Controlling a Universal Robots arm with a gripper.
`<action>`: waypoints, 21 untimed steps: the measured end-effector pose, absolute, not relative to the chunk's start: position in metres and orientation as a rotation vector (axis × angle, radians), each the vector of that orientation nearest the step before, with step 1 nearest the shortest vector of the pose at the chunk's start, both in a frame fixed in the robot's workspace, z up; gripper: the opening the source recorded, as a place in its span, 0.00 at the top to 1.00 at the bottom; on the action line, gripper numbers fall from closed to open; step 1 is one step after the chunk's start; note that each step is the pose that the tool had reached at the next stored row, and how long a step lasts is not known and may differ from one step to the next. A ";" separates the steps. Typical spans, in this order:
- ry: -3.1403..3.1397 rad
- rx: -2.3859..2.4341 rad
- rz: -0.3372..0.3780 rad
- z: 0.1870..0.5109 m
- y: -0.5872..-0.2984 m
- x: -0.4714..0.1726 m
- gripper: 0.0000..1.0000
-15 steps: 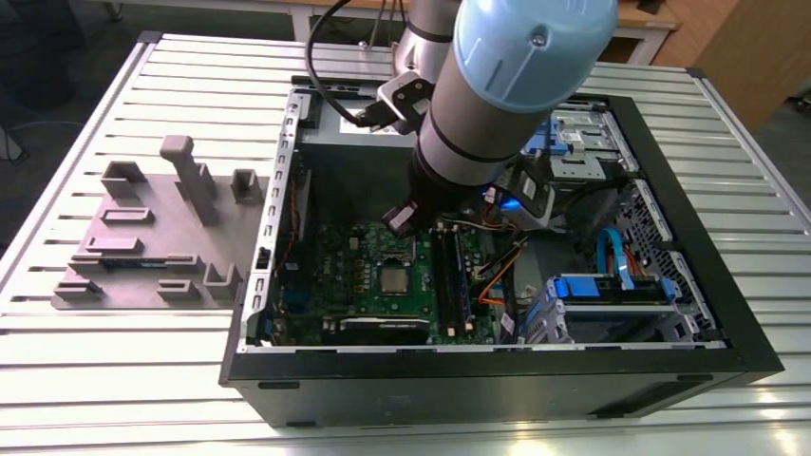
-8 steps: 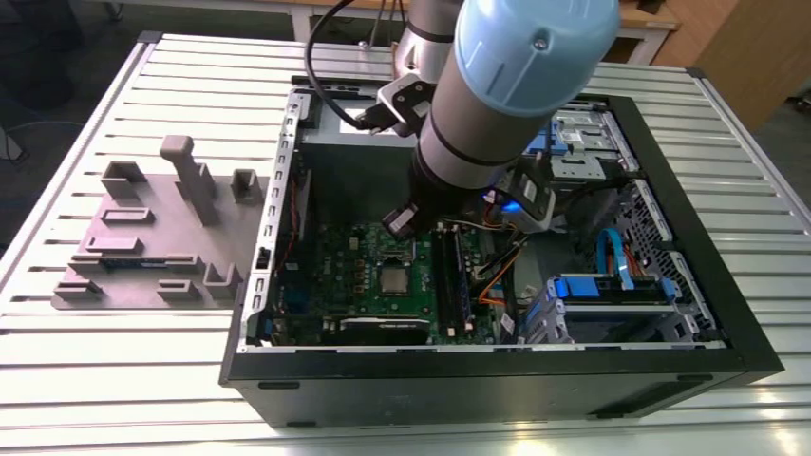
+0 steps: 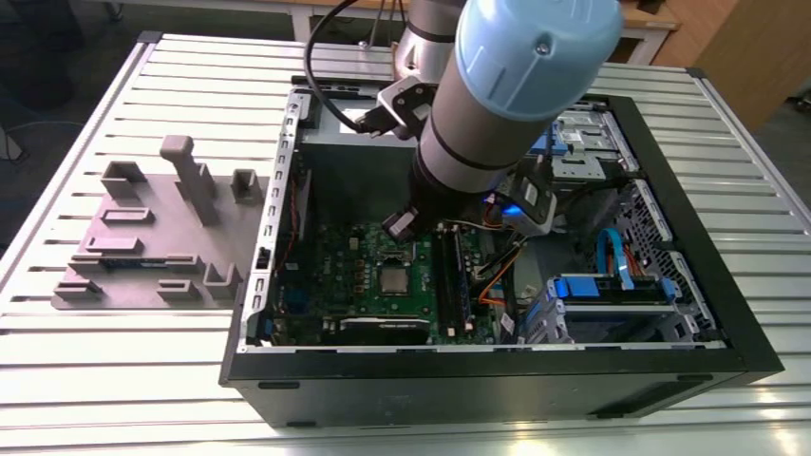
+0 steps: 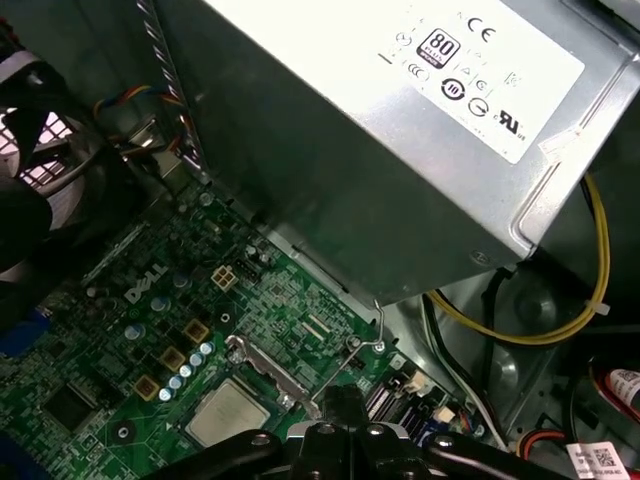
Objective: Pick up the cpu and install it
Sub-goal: 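Close the cpu cover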
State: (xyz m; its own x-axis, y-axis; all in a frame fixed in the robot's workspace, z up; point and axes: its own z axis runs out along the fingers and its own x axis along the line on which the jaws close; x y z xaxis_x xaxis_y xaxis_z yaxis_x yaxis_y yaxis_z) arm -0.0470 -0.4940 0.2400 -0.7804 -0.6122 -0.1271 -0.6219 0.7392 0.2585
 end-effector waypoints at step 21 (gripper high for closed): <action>2.897 -1.032 0.450 0.240 -0.503 -0.047 0.89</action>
